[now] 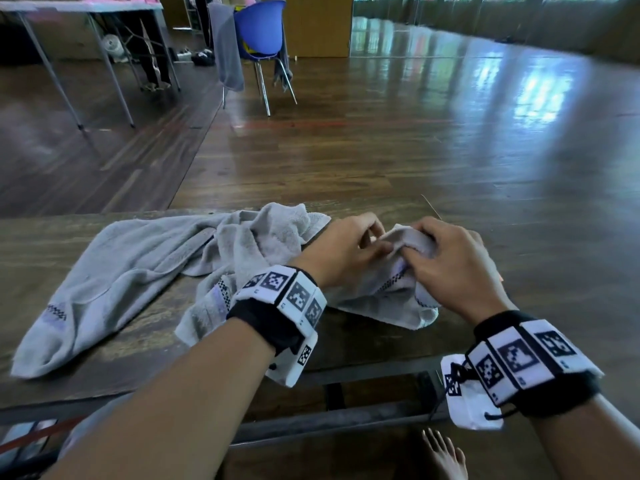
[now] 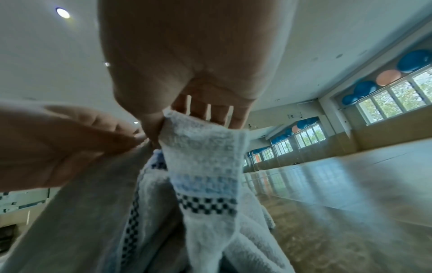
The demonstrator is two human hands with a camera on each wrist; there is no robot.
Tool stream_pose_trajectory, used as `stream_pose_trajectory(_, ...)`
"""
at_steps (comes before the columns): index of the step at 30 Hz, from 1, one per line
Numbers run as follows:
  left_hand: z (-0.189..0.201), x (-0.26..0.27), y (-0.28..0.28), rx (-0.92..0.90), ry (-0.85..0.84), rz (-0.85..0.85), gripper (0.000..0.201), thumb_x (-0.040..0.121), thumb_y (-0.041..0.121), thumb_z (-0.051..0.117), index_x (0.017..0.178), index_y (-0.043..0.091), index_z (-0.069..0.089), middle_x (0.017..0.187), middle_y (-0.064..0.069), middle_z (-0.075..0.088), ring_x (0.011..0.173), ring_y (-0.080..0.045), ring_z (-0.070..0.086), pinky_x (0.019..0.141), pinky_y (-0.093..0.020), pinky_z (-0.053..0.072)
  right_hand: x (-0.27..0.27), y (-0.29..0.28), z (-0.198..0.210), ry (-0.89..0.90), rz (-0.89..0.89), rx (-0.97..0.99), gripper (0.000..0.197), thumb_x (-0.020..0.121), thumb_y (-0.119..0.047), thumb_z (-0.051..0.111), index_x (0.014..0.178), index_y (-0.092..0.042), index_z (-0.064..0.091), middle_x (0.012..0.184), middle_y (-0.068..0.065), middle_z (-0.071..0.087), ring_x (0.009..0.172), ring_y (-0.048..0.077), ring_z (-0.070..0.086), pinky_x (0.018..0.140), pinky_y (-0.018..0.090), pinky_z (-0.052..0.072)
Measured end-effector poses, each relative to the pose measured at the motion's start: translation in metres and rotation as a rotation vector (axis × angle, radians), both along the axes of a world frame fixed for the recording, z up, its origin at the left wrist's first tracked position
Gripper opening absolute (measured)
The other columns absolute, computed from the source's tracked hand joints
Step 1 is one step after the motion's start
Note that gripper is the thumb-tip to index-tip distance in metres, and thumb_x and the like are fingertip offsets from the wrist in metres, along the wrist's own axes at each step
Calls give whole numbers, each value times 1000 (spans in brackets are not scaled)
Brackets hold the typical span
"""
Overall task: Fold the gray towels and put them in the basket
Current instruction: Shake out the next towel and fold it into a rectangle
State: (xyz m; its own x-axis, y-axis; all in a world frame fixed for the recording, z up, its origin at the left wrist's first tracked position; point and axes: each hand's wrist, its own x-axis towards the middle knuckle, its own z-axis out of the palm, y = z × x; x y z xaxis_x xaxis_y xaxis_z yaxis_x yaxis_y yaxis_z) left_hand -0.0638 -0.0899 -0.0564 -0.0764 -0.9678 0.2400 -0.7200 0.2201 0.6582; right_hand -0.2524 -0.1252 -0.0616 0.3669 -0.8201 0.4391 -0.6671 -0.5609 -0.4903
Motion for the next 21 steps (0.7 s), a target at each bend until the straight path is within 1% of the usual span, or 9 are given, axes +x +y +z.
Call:
stream_pose_trajectory(4,-9,20,3,158,-128,23,16,91,21,64,86,7,70,83,-5,71,75,-17,62,66,-27,48,-15,-15,0,-86,-123,-54,11,90,-35,60,84,-26,57,72,-8,61,71,18,57,64,32,42)
stream_pose_trajectory(6,-11,24,2,140,-82,104,15,94,19,60,89,6,66,85,-5,68,76,-18,61,67,-28,49,-21,-19,1,-89,-125,-55,15,90,-37,61,77,-31,56,74,-5,59,70,17,56,61,30,38)
stream_pose_trajectory(8,-8,23,4,106,-5,120,18,94,28,62,93,10,62,85,0,66,78,-16,61,70,-30,51,-23,-20,0,-76,-134,-37,17,89,-41,61,75,-32,57,75,-5,59,70,15,56,60,32,41)
stream_pose_trajectory(11,-9,9,10,54,-8,31,42,82,53,71,101,18,57,94,7,64,80,-7,61,71,-27,53,-17,-16,-5,-84,-86,7,19,88,-43,62,84,-24,64,70,-6,64,70,14,61,62,38,53)
stream_pose_trajectory(13,-14,-3,12,57,-48,3,56,72,67,70,103,23,56,102,8,63,88,-6,61,76,-31,55,-11,-11,-8,-71,-54,-4,19,86,-45,62,85,-26,65,68,-9,64,66,7,60,55,32,49)
stream_pose_trajectory(15,-18,-9,11,86,-82,10,56,69,73,67,99,26,59,101,10,65,89,-8,63,79,-37,56,-8,-8,-9,-46,-71,-19,22,84,-51,60,83,-30,65,66,-11,63,64,5,59,50,27,42)
stream_pose_trajectory(18,-17,-7,6,65,-110,90,35,75,58,58,86,24,63,89,9,68,82,-15,65,77,-41,57,-13,-12,-5,-72,-83,66,20,82,-56,61,84,-37,68,71,-13,67,72,11,64,58,31,49)
stream_pose_trajectory(20,-13,-1,1,39,-134,182,19,80,41,58,84,24,62,83,6,67,79,-19,64,75,-42,57,-18,-15,-1,-75,-79,123,14,80,-50,67,86,-38,70,72,-11,69,73,12,66,64,34,54)
stream_pose_trajectory(21,-11,3,0,30,-144,231,11,83,35,57,81,25,61,80,5,67,78,-20,63,74,-42,57,-20,-16,1,-71,-72,133,9,78,-43,70,85,-37,71,69,-10,69,71,10,65,63,32,55)
